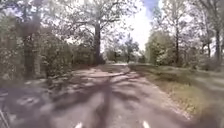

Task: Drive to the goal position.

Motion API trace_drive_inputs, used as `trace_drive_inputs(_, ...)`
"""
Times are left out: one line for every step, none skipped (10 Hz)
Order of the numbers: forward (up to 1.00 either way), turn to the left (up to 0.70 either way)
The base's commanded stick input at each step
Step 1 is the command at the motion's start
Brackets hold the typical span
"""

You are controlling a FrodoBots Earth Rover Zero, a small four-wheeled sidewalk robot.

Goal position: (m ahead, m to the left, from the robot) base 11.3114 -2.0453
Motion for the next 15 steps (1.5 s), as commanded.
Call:
trace_drive_inputs(1.00,0.00)
trace_drive_inputs(1.00,0.00)
trace_drive_inputs(1.00,0.00)
trace_drive_inputs(1.00,0.00)
trace_drive_inputs(1.00,0.00)
trace_drive_inputs(1.00,0.00)
trace_drive_inputs(1.00,0.00)
trace_drive_inputs(1.00,0.00)
trace_drive_inputs(1.00,0.00)
trace_drive_inputs(1.00,0.00)
trace_drive_inputs(1.00,0.00)
trace_drive_inputs(1.00,0.00)
trace_drive_inputs(1.00,0.00)
trace_drive_inputs(1.00,0.00)
trace_drive_inputs(1.00,0.00)
